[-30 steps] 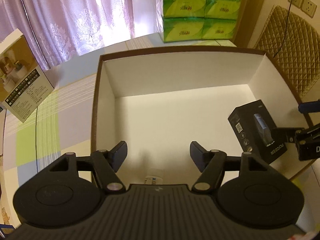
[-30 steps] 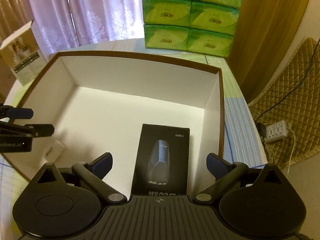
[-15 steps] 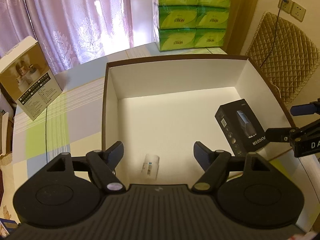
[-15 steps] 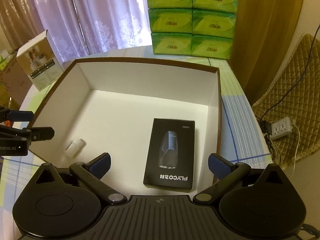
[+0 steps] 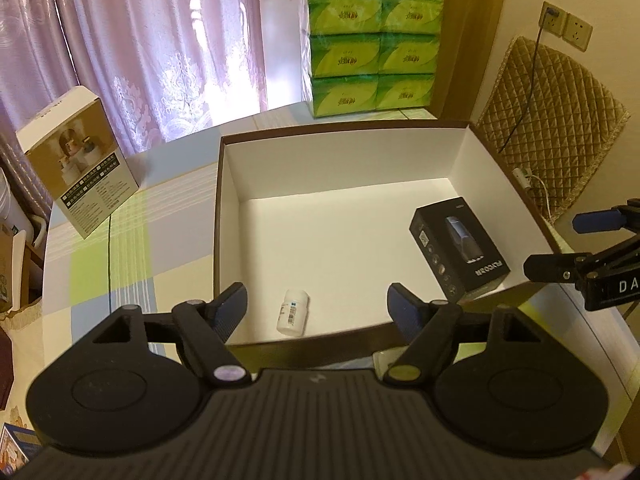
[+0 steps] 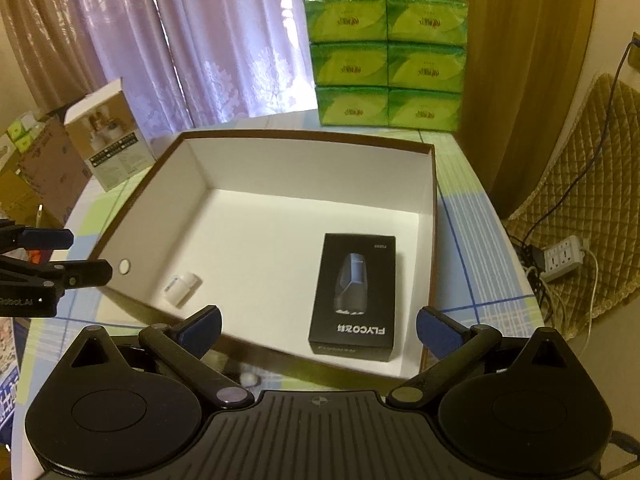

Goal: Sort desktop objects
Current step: 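Withdraw both open tools from the brown box back toward the remaining items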

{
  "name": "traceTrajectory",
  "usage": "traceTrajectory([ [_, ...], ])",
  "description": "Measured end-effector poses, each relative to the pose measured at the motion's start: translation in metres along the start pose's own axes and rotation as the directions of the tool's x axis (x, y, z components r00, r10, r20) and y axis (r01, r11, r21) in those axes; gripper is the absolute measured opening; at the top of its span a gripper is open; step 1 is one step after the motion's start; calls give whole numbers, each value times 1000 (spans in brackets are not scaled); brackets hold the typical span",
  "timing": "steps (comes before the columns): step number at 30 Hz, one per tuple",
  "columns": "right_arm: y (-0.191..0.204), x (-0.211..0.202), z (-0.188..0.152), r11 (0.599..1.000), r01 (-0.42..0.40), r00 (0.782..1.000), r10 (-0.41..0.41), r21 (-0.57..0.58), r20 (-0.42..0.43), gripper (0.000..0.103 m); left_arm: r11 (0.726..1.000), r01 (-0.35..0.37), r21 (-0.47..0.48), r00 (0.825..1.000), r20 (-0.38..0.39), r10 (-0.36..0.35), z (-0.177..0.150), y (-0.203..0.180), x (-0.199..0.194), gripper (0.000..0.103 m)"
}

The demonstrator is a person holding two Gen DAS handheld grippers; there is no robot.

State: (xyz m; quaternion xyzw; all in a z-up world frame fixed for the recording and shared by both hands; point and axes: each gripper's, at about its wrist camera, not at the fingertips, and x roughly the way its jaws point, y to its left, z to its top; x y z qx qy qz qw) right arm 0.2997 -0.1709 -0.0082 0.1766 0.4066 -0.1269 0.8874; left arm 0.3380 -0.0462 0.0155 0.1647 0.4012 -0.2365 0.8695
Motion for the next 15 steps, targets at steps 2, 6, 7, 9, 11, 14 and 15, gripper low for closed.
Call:
traceTrajectory([
  [2, 3, -7, -4, 1000, -6, 1000, 6, -1, 10, 101, 1000, 0, 0, 1000, 7, 0, -4, -2, -7, 75],
  [6, 8, -21, -12, 1000, -14, 1000, 14, -3, 28, 101, 1000, -2, -1, 1000, 19, 2, -11, -5, -22, 76],
  [7, 9, -24, -14, 1000, -15, 999, 15, -5, 33, 101, 1000, -3, -1, 1000, 23, 3, -12, -6, -25, 76],
  [9, 11, -30, -17, 1000, -20, 999, 21, -6, 44, 101, 1000, -4, 0, 1000, 31, 4, -15, -8, -31, 77],
  [11, 13, -36, -21, 1000, -26, 998, 26, -5, 52, 101, 1000, -8, 2, 999, 39, 8, -19, -9, -38, 77],
  [14, 15, -44, -28, 1000, -30, 998, 30, -2, 60, 101, 1000, -12, 2, 999, 51, 12, -26, -12, -47, 77],
  [15, 15, -46, -31, 1000, -31, 998, 31, -1, 62, 101, 1000, -13, 1, 998, 54, 13, -28, -13, -50, 77],
])
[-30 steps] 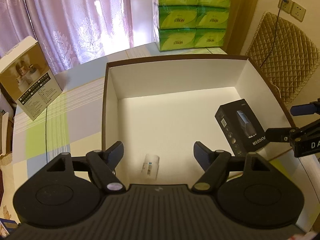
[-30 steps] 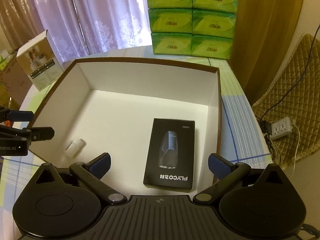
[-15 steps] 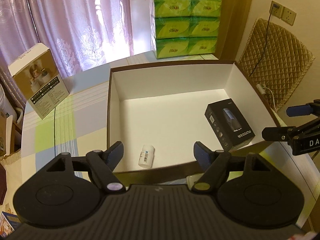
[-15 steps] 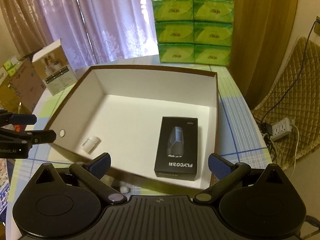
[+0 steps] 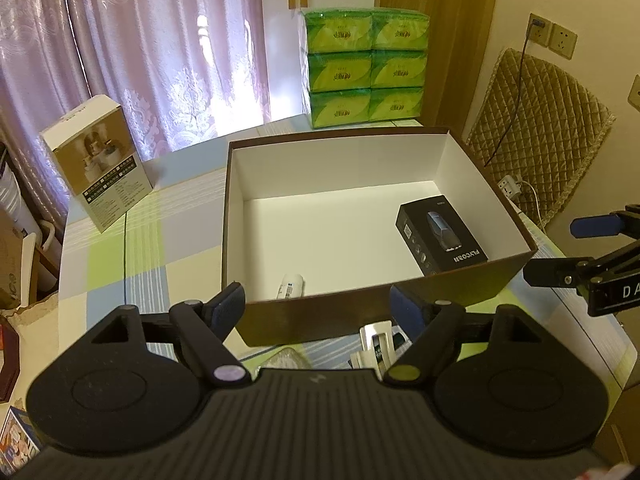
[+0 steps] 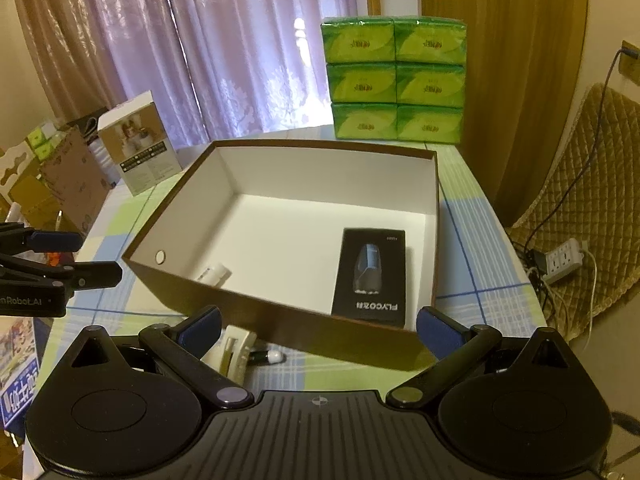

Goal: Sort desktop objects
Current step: 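Withdraw both open tools from the brown box back toward the remaining items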

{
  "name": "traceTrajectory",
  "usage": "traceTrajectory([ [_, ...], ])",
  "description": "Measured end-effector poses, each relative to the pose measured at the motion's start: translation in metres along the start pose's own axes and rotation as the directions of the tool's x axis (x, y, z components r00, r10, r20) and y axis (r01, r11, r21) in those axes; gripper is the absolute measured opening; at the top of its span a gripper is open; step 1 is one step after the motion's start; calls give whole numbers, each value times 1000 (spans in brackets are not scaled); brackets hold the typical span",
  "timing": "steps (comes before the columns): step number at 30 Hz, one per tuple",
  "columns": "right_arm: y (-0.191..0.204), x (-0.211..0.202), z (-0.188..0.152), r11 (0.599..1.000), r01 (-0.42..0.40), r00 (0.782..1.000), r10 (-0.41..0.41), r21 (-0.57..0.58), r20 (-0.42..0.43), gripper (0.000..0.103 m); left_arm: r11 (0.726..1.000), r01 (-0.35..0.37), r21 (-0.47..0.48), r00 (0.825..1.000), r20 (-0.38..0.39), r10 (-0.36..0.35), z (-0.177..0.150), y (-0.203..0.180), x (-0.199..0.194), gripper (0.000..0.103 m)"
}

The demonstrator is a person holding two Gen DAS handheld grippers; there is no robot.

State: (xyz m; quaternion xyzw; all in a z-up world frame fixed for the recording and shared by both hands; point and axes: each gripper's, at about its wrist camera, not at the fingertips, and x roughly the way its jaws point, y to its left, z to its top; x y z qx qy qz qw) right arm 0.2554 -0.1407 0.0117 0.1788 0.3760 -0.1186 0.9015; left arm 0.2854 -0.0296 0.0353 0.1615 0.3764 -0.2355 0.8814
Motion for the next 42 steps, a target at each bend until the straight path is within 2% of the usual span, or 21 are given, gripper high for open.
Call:
traceTrajectory([
  [11, 4, -24, -29, 999, -14, 999, 13, 32, 33, 101, 1000, -5, -15, 1000, 20, 5, -34, -11, -30, 77],
  [23, 6, -31, -55, 998, -39, 998, 36, 46, 45, 101, 998, -18, -54, 1000, 10, 18, -72, -14, -42, 76],
  [42, 2, -16, -81, 997, -51, 998, 53, 61, -39, 101, 996, -17, -88, 995, -95, 9, -116, -30, -25, 76],
])
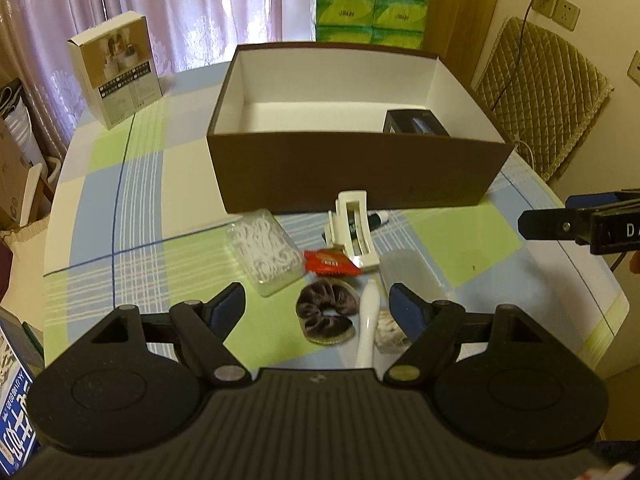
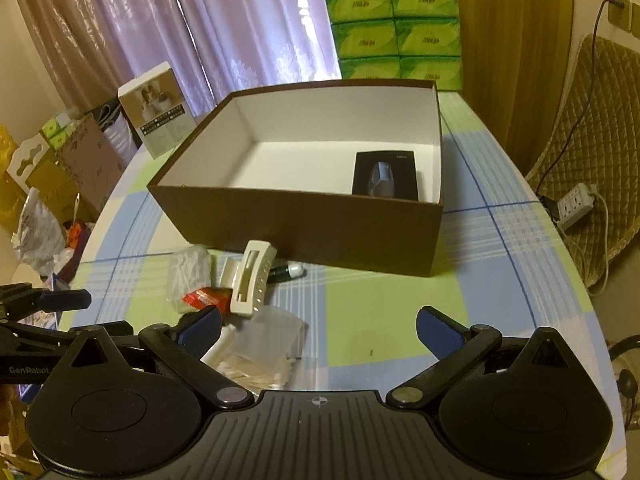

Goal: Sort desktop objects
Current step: 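Withdraw both open tools from the brown box back toward the remaining items, then grasp white brush with left tool while right tool grasps clear swab cup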

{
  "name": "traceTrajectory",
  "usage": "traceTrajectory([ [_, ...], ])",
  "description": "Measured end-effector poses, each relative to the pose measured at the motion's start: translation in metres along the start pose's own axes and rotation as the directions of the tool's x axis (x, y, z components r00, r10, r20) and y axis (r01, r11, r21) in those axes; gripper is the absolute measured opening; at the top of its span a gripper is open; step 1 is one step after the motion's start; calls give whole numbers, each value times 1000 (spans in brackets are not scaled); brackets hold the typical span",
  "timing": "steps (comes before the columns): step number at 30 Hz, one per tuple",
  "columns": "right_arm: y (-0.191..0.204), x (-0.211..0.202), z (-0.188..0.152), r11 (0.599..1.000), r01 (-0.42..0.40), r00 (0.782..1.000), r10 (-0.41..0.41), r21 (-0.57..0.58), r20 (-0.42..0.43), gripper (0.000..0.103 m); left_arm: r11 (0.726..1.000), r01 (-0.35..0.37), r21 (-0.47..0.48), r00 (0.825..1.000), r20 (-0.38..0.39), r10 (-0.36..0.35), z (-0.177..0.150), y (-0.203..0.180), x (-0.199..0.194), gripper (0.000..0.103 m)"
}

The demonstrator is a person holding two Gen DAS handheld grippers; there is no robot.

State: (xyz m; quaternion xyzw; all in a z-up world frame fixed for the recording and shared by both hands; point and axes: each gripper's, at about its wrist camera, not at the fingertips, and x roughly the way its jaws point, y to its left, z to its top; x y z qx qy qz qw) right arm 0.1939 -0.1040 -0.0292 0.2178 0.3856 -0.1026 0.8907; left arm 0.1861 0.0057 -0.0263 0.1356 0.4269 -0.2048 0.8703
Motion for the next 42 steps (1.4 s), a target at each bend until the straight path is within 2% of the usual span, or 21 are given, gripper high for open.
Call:
traceTrajectory([
  [5, -1, 9, -12, 1000, 14, 1000, -14, -16, -14, 101, 1000, 9, 19, 1000, -29, -8, -14, -5, 10, 75],
  [10, -3, 21, -34, 997, 32, 999, -35, -64, -42, 101, 999, 31, 36, 996, -82, -28, -34, -10, 26, 67],
  [18, -14, 36, -57, 999, 41, 993, -45, -35, -112, 101, 996, 60, 59, 990, -135, -51, -52, -16, 48, 56],
  [32, -27, 38, -65, 997, 77, 988, -74, 18, -134, 101, 992, 96, 79, 978, -194, -79, -58, -22, 86, 36],
  [37, -27, 38, -64, 997, 77, 988, -72, 27, -134, 101, 989, 114, 92, 977, -191, -95, -58, -24, 94, 24],
  [39, -25, 39, -63, 997, 73, 989, -69, 29, -131, 101, 986, 134, 99, 976, -188, -113, -58, -25, 94, 12],
  [42, -22, 40, -60, 997, 62, 990, -57, 37, -129, 101, 982, 153, 108, 974, -185, -131, -59, -25, 93, 12],
])
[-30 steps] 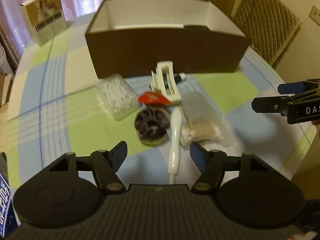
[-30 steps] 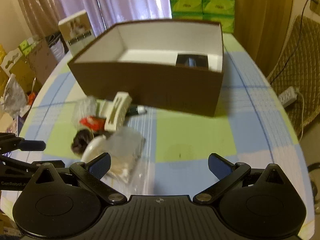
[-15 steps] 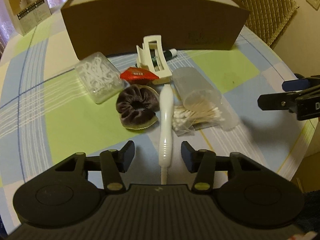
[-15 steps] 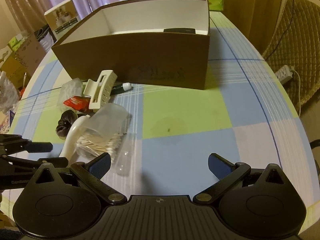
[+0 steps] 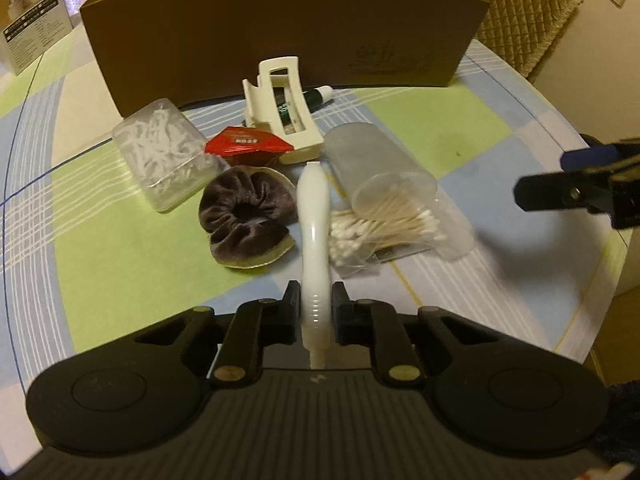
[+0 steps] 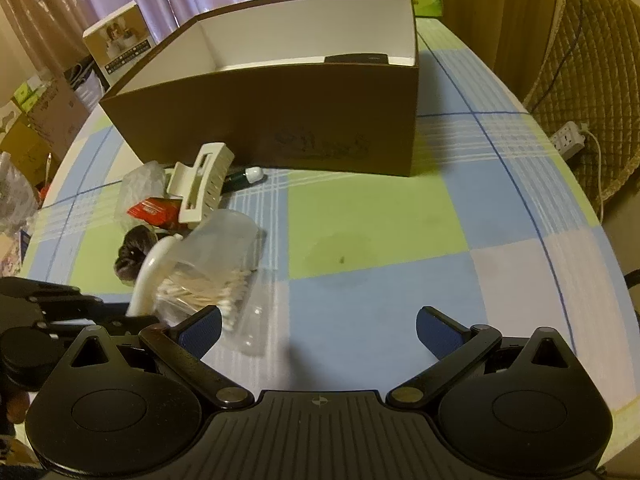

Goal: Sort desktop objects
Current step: 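Grasp white brush with left tool while right tool grasps clear swab cup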

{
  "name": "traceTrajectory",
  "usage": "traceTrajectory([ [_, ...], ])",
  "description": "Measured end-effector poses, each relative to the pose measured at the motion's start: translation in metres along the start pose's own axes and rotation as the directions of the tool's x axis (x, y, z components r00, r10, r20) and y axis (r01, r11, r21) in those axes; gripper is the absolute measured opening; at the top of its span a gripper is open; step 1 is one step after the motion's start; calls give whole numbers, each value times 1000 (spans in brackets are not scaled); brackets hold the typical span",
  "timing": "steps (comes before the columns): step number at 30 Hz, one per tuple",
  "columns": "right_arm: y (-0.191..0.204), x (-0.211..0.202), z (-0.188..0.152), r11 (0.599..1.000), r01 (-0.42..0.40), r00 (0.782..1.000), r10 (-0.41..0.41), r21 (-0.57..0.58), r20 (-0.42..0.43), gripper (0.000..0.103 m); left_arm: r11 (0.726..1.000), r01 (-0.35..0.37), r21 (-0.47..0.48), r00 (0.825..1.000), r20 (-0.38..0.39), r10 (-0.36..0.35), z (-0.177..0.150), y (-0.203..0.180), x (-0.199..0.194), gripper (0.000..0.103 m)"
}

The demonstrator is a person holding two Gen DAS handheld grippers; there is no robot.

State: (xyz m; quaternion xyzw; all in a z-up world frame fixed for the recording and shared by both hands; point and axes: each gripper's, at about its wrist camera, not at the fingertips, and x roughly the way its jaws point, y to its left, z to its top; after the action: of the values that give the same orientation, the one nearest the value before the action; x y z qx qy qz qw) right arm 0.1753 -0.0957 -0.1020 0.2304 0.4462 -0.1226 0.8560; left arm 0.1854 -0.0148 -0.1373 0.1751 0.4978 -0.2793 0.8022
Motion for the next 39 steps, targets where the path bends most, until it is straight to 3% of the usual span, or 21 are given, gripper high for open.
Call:
traceTrajectory([
  [12, 27, 8, 16, 999, -50, 998, 50, -22, 23, 99, 999, 19, -38, 993, 119, -14, 9, 17, -46, 12],
  [18, 45, 24, 27, 996, -86, 996, 86, -3, 7, 81, 997, 8, -78, 987, 161, 4, 16, 37, -62, 12],
  [29, 65, 60, 51, 996, -73, 995, 76, 54, -58, 68, 994, -24, -108, 983, 176, 43, 35, 69, -59, 12],
  [31, 65, 67, 56, 995, -70, 994, 76, 74, -80, 65, 994, -23, -111, 983, 177, 42, 38, 74, -58, 12],
  [33, 65, 75, 57, 994, -57, 992, 67, 92, -105, 54, 994, -18, -111, 983, 178, 37, 40, 77, -57, 12],
  [39, 64, 89, 59, 989, -43, 989, 63, 142, -133, 46, 994, 8, -110, 985, 173, 12, 42, 85, -54, 12],
])
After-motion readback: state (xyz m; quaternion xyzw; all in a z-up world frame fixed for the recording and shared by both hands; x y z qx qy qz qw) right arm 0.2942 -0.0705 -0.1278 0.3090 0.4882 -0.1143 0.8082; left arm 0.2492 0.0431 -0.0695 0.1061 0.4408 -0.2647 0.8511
